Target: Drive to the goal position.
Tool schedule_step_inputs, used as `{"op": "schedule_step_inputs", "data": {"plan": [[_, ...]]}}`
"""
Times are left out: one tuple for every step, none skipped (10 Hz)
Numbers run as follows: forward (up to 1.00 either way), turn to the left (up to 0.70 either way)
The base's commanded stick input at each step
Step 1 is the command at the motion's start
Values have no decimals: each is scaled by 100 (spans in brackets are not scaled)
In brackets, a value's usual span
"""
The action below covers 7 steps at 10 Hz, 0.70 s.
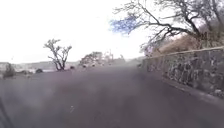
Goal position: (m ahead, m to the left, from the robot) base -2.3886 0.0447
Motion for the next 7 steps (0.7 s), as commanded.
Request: {"op": "schedule_step_inputs", "data": {"plan": [[70, 0], [70, 0], [70, 0], [70, 0], [70, 0], [70, 0], [70, 0]]}}
